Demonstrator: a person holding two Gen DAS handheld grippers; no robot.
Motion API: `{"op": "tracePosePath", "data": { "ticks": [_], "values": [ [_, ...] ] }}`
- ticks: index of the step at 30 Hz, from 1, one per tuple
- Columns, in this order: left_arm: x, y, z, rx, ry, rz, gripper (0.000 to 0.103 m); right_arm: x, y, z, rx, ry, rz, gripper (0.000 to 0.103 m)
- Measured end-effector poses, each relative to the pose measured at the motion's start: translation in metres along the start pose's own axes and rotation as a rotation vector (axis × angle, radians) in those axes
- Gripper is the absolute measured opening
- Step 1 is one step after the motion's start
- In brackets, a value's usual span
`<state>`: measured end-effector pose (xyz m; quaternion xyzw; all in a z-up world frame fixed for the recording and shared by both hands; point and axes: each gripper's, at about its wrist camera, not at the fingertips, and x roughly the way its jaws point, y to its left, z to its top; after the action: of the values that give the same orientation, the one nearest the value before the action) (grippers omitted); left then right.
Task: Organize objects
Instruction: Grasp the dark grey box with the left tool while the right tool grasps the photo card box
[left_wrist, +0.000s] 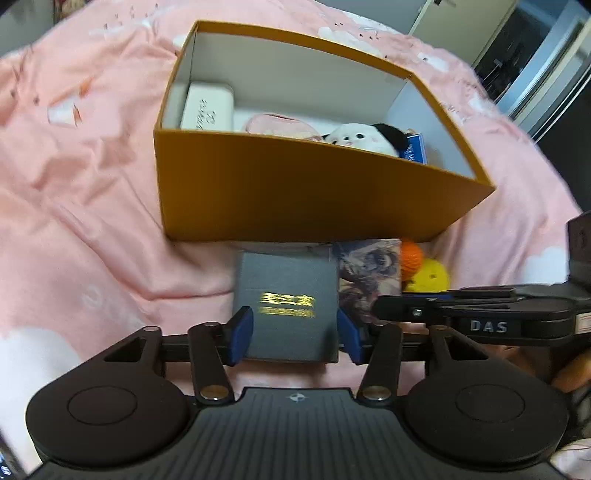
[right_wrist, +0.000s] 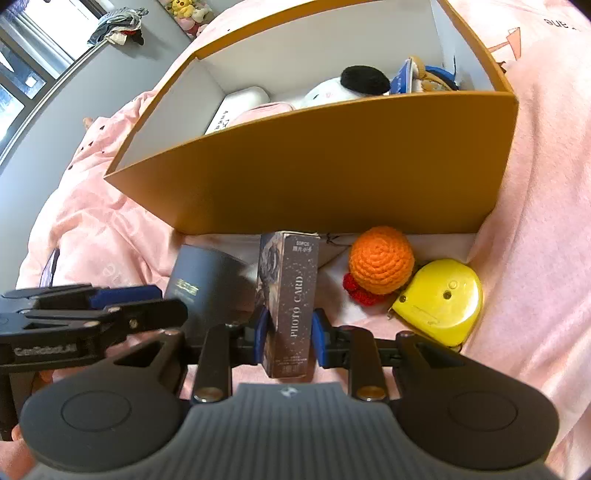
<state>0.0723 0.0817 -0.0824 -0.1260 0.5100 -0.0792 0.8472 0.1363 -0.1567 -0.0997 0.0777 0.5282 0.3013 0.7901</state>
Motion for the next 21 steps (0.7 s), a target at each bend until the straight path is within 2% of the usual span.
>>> {"op": "tracePosePath", "data": {
  "ticks": [2,5,10,15,18,21],
  "values": [
    [0.002,0.003,0.002,-0.03,-0.005,-0.006,0.062,0.0,-0.003,0.0,0.011,0.002,-0.002,0.027],
    [0.0,0.005,0.005,-0.048,-0.021,-0.012,0.071,0.003,-0.004,0.001,0.02,0.009,-0.001,0.027],
    [0.008,0.008,0.011,-0.06,0.018,-0.088,0.076,0.006,-0.003,0.002,0.02,0.014,-0.004,0.027],
    [0.018,0.023,0.021,-0.137,0.028,-0.046,0.075,0.009,-0.002,0.002,0.02,0.014,-0.005,0.027],
    [0.035,0.032,0.022,-0.169,0.09,-0.09,0.07,0.009,-0.002,0.002,0.021,0.015,-0.005,0.027],
    [0.047,0.038,0.019,-0.21,0.112,-0.111,0.071,0.006,-0.005,0.0,0.024,0.015,-0.003,0.028]
  ]
}}
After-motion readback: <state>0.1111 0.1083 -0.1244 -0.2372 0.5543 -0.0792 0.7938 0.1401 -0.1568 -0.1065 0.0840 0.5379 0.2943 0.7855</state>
